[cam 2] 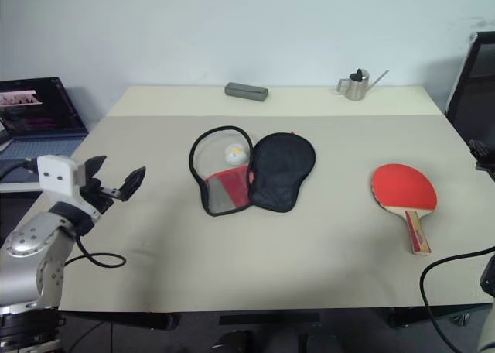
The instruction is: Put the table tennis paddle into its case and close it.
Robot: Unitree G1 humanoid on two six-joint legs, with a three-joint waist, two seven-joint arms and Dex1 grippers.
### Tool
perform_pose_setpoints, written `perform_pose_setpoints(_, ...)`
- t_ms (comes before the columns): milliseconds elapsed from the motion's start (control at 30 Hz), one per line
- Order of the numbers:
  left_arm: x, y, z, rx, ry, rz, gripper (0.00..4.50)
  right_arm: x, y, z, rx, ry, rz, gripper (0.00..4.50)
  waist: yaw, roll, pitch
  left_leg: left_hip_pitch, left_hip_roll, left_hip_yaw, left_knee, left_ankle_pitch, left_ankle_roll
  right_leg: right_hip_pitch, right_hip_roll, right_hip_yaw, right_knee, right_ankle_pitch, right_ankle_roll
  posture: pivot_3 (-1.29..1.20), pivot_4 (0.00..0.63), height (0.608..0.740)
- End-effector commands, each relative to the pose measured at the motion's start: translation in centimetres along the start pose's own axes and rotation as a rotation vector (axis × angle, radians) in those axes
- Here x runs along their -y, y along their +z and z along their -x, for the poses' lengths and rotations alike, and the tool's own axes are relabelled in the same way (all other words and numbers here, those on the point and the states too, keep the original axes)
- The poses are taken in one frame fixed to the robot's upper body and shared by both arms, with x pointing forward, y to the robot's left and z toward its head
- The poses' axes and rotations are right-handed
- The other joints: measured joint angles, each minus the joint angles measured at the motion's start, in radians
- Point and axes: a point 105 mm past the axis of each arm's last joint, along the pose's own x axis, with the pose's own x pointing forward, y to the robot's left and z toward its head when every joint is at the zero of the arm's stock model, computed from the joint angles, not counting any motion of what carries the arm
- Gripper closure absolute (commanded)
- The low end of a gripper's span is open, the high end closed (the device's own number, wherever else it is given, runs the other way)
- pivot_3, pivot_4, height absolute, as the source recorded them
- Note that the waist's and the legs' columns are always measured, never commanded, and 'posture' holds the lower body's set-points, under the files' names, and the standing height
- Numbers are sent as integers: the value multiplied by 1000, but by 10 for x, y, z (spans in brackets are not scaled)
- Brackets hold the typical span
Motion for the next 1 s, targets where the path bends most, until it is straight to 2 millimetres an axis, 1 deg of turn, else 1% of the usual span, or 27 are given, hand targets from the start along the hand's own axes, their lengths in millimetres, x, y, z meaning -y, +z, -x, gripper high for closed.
perform_pose_setpoints(33, -6, 7, 4, 26, 38, -18, 0, 12, 18, 6, 37, -17, 26, 13, 0, 0, 0, 0, 0, 1, 0, 0, 0, 0, 0, 1, 0, 0, 0, 0, 150, 740)
perform_pose_setpoints(133, -10, 5, 6, 31, 54, -9, 0, 11, 22, 7, 56, 1, 9, 13, 0, 0, 0, 1, 0, 4, 0, 0, 0, -1, 0, 5, 0, 1, 2, 0, 150, 740)
perform_pose_setpoints(267, -14, 8, 10, 56, 62, 28, 0, 8, 24, 7, 67, 36, -16, 13, 0, -1, 0, 2, 1, 8, 1, 0, 0, -1, 1, 9, -1, 3, 3, 0, 150, 740)
perform_pose_setpoints(367, -17, 7, 13, 59, 60, 34, 0, 1, 23, 6, 65, 79, -17, 13, 0, -1, 0, 3, 1, 9, 1, 0, 0, -1, 2, 10, -1, 3, 3, 0, 150, 740)
perform_pose_setpoints(433, -20, 10, 18, 82, 59, 57, 0, -7, 18, 4, 44, 120, -12, 13, 0, -1, 0, 4, 2, 10, 1, 0, 0, -1, 2, 11, -1, 3, 3, 0, 150, 740)
perform_pose_setpoints(667, -39, 12, 37, 69, 45, 42, 0, -41, 7, -1, -3, 310, -23, 13, -2, -1, 0, 5, 3, 12, 1, 0, 0, -1, 3, 12, -1, 4, 3, 0, 150, 740)
perform_pose_setpoints(800, -37, 10, 36, 43, -14, 48, 0, -63, 4, 0, -43, 450, 13, 13, 0, -1, 0, 5, 3, 12, 1, 0, 0, -1, 3, 13, -1, 4, 3, 0, 150, 740)
perform_pose_setpoints(867, -30, 14, 32, 51, -53, 54, 0, -79, 5, 1, -49, 543, 5, 13, 0, -1, 0, 5, 3, 12, 1, 0, 0, -1, 3, 13, -1, 4, 3, 0, 150, 740)
perform_pose_setpoints(1000, -25, 15, 32, 43, -106, 48, 0, -106, 5, 2, -59, 672, 1, 13, -1, -1, 0, 5, 4, 12, 1, 0, 0, -1, 4, 13, -1, 5, 3, 0, 150, 740)
